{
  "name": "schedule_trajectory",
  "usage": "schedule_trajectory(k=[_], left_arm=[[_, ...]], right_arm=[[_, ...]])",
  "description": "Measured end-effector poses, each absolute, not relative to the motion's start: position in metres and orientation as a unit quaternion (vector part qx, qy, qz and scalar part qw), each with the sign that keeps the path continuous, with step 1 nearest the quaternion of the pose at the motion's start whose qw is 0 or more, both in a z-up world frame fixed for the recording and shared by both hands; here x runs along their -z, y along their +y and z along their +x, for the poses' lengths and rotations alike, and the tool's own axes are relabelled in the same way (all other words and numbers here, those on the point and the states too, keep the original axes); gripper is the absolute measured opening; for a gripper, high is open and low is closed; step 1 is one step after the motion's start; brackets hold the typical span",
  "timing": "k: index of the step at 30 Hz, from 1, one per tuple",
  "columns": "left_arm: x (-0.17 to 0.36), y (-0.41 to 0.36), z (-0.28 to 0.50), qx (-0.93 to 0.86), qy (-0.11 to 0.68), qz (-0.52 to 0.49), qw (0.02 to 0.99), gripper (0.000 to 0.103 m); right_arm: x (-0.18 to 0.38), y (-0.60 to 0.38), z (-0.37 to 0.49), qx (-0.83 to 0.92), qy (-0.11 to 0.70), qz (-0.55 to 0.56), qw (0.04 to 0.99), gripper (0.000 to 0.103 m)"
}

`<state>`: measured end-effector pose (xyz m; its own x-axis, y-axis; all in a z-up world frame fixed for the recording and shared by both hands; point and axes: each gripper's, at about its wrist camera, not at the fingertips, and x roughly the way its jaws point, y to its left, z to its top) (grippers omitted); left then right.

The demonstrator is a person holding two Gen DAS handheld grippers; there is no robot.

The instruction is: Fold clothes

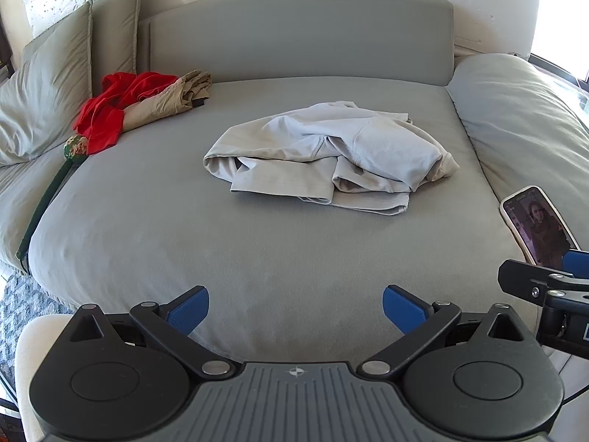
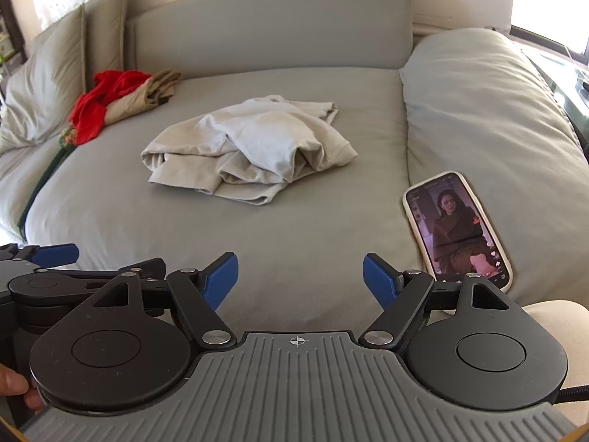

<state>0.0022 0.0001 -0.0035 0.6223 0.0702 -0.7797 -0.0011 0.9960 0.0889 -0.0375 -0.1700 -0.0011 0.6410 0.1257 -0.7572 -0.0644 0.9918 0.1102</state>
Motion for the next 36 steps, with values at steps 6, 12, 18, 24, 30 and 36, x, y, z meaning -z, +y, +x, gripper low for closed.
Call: schedule_trajectory(k=[6,12,18,24,30,36], left_arm=[[0.0041,0.0004,0.0019,-0.021,0.435,0.039,0.899,0.102],[0.0043,0.0003,0.0022,-0.021,0.437,0.039,0.899,0.102],[0.0042,0.0001,0.0025,-0.022,0.437,0.038,0.898,0.102],[0.0046,-0.0002,0.0031,-0.022,0.438,0.038,0.898,0.102],[0.0053,-0.0004,0.0039,-0.023,0.440,0.037,0.897,0.102],[0.0079,0.0004,0.0055,-0.022,0.443,0.036,0.895,0.102]], right_arm=[[0.0017,-0.1704,-0.0376,-0.052,0.423,0.038,0.904,0.080],[0.0013,-0.1708,-0.0376,-0.053,0.423,0.038,0.904,0.080],[0.0016,-0.1714,-0.0376,-0.053,0.422,0.036,0.904,0.080],[0.0028,-0.1698,-0.0377,-0.053,0.424,0.035,0.903,0.081],[0.0031,-0.1699,-0.0378,-0.053,0.425,0.033,0.903,0.082],[0.0039,-0.1696,-0.0370,-0.052,0.427,0.033,0.902,0.082]])
